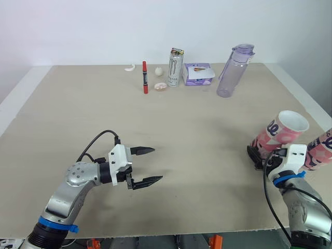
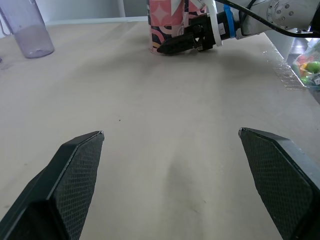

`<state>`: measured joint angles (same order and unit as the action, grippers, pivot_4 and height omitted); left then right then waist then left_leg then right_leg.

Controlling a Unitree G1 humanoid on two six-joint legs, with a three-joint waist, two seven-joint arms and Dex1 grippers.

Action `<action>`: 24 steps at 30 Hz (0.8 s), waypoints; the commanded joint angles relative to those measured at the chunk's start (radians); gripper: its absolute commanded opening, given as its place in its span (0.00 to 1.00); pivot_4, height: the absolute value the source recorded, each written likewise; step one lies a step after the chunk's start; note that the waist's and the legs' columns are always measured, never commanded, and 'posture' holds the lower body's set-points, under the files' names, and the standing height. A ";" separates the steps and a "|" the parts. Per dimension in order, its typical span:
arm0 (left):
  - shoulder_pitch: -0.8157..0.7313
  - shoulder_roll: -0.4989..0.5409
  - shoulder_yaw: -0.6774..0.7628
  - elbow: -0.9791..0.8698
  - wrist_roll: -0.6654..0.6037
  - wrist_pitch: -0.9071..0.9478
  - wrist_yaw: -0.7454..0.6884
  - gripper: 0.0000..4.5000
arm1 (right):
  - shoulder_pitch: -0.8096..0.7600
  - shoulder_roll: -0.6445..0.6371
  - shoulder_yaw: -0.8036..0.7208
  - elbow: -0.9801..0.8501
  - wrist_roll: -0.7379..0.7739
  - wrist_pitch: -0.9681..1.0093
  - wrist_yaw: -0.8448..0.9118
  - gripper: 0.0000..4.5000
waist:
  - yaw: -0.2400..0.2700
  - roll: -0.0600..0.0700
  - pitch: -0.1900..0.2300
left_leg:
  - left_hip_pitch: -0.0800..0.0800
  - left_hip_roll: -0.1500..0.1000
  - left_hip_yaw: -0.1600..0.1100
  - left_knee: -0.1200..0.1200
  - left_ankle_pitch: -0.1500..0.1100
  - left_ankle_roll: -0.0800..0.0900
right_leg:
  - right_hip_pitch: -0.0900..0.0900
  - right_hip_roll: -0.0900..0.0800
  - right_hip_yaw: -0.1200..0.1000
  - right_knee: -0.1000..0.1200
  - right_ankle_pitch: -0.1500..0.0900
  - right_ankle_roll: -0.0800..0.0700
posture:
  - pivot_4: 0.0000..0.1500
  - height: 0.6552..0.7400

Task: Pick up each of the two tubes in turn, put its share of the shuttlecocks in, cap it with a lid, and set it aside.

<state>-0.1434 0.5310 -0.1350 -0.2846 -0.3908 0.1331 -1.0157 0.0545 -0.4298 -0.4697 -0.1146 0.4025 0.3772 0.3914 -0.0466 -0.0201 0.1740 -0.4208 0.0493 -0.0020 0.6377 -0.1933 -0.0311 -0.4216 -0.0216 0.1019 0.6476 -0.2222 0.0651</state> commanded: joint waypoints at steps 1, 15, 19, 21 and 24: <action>-0.012 0.005 0.011 0.000 0.003 -0.010 0.002 1.00 | 0.049 0.000 -0.018 -0.100 0.035 0.017 0.007 0.97 | 0.000 0.000 0.000 | 0.000 0.000 0.000 0.000 0.000 0.000 | 0.000 0.000 0.000 0.000 0.000 0.000 | 1.00 1.00; -0.003 0.064 0.071 0.114 0.047 -0.034 0.016 1.00 | 0.208 -0.251 0.078 -0.184 0.076 -0.163 0.508 0.97 | -0.005 -0.001 0.000 | 0.001 -0.001 0.001 0.000 0.000 0.000 | 0.000 0.000 0.003 0.000 -0.001 0.001 | 1.00 1.00; 0.022 0.089 0.106 0.120 0.041 -0.026 0.019 1.00 | 0.044 -0.252 0.234 -0.155 0.062 -0.196 0.607 0.97 | -0.012 -0.004 0.001 | 0.004 -0.001 0.000 0.000 0.000 0.000 | 0.000 0.001 0.004 0.000 0.002 -0.001 | 1.00 1.00; 0.049 0.106 0.124 0.111 0.042 -0.032 0.018 1.00 | -0.032 -0.250 0.296 -0.111 0.057 -0.204 0.660 0.97 | -0.009 -0.004 0.001 | 0.004 -0.001 0.000 0.000 0.000 0.000 | 0.001 0.002 0.004 0.000 0.002 -0.001 | 1.00 1.00; 0.089 0.128 0.151 0.086 0.050 -0.037 0.026 1.00 | -0.121 -0.259 0.352 -0.013 0.040 -0.238 0.735 0.97 | -0.005 -0.005 0.002 | 0.001 -0.001 0.000 0.000 0.000 0.000 | -0.001 0.001 0.004 -0.001 0.001 0.000 | 1.00 1.00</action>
<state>-0.0677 0.6459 -0.0241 -0.1580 -0.3349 0.1146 -0.9917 -0.0393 -0.6736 -0.1297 -0.1698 0.4471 0.1720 1.0758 -0.0512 -0.0252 0.1760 -0.4199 0.0482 -0.0016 0.6377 -0.1934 -0.0312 -0.4225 -0.0203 0.1064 0.6469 -0.2219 0.0652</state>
